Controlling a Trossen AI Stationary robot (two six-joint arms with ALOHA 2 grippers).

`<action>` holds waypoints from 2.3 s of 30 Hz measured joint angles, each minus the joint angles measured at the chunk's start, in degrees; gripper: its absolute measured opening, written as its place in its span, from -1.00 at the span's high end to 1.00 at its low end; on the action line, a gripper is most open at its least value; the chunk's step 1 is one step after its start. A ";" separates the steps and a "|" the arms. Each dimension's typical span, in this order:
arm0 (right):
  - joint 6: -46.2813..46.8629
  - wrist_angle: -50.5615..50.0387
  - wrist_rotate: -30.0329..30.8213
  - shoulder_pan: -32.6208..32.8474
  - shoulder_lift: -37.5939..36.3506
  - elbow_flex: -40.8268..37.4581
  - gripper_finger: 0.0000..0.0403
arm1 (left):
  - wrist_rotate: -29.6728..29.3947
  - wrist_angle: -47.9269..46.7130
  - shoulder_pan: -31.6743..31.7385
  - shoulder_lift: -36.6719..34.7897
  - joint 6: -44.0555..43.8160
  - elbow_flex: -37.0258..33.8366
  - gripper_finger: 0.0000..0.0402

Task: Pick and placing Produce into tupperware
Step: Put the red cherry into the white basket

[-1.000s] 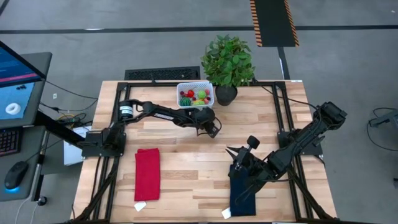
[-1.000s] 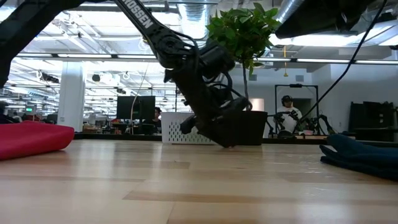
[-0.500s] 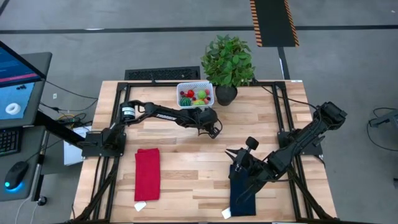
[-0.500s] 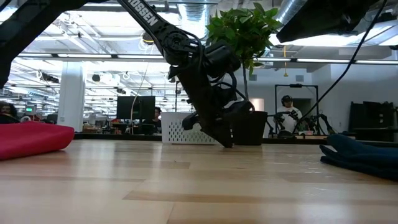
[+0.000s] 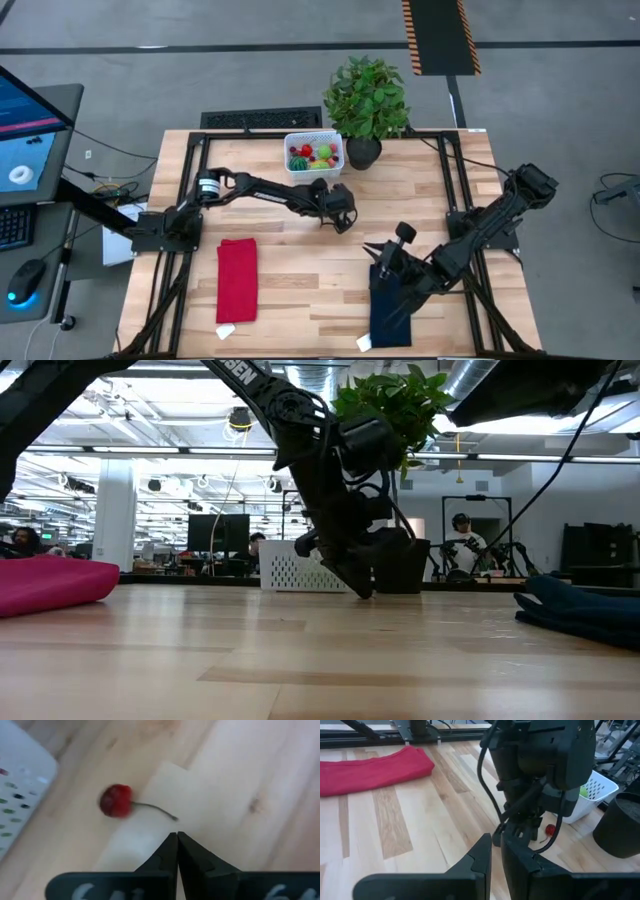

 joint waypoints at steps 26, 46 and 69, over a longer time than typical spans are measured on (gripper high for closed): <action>0.10 -0.98 -1.85 0.39 -0.03 0.00 0.67 | 23.00 -15.03 6.39 -7.46 22.07 0.00 -0.07; 4.69 -2.69 -14.31 -1.33 -7.35 -2.46 0.67 | 56.84 11.16 2.39 -24.33 24.62 -8.69 -0.04; -13.32 30.29 -30.99 -33.95 8.23 -2.45 0.67 | 15.75 49.06 -26.56 -65.02 24.79 -58.88 -0.04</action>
